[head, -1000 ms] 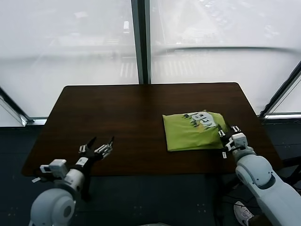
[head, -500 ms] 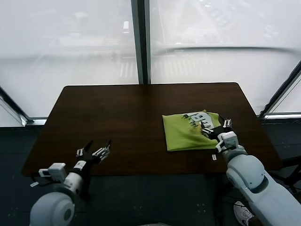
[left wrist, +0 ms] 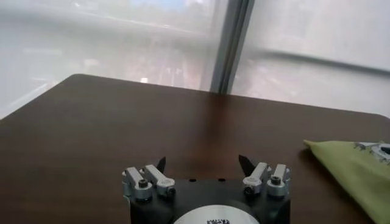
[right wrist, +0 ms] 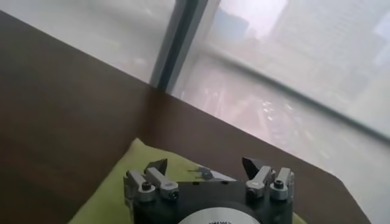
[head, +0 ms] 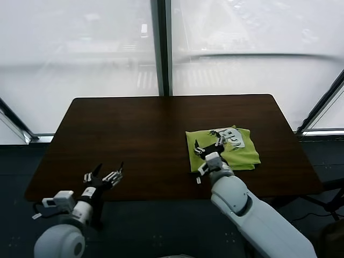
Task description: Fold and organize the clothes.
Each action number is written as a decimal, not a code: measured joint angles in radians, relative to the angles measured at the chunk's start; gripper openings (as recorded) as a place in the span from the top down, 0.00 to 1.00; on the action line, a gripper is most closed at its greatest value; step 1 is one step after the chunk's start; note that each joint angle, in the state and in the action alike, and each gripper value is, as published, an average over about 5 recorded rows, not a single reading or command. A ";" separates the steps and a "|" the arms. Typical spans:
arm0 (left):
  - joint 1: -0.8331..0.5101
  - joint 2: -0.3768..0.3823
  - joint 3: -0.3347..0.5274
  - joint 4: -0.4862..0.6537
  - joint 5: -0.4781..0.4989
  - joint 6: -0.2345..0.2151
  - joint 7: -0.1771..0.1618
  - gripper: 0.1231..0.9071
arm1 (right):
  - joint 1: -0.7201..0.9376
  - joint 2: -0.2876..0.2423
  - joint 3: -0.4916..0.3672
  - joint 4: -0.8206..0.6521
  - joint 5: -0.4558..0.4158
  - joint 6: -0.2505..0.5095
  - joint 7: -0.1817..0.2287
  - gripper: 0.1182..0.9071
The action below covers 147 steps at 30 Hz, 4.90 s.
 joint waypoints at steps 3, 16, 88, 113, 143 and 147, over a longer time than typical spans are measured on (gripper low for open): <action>0.003 -0.007 -0.002 0.003 0.005 -0.007 0.000 0.00 | 0.020 0.036 -0.043 -0.029 -0.003 -0.027 0.024 0.00; -0.008 -0.014 -0.003 0.019 0.006 -0.016 0.001 0.00 | 0.046 0.082 -0.108 -0.102 -0.040 -0.081 0.039 0.00; -0.058 0.027 -0.138 0.052 -0.078 -0.063 -0.001 0.00 | -0.165 -0.208 0.558 -0.026 0.565 0.286 -0.357 0.00; 0.468 0.178 -0.078 0.035 0.152 -0.592 0.078 0.00 | -1.074 -0.049 0.891 0.200 0.163 0.919 -0.311 0.00; 0.560 0.204 -0.100 -0.001 0.114 -0.543 0.017 0.00 | -1.130 -0.035 0.816 0.253 0.130 0.752 -0.299 0.00; 0.568 0.204 -0.106 0.003 0.117 -0.548 0.026 0.00 | -1.127 -0.036 0.811 0.253 0.132 0.750 -0.299 0.00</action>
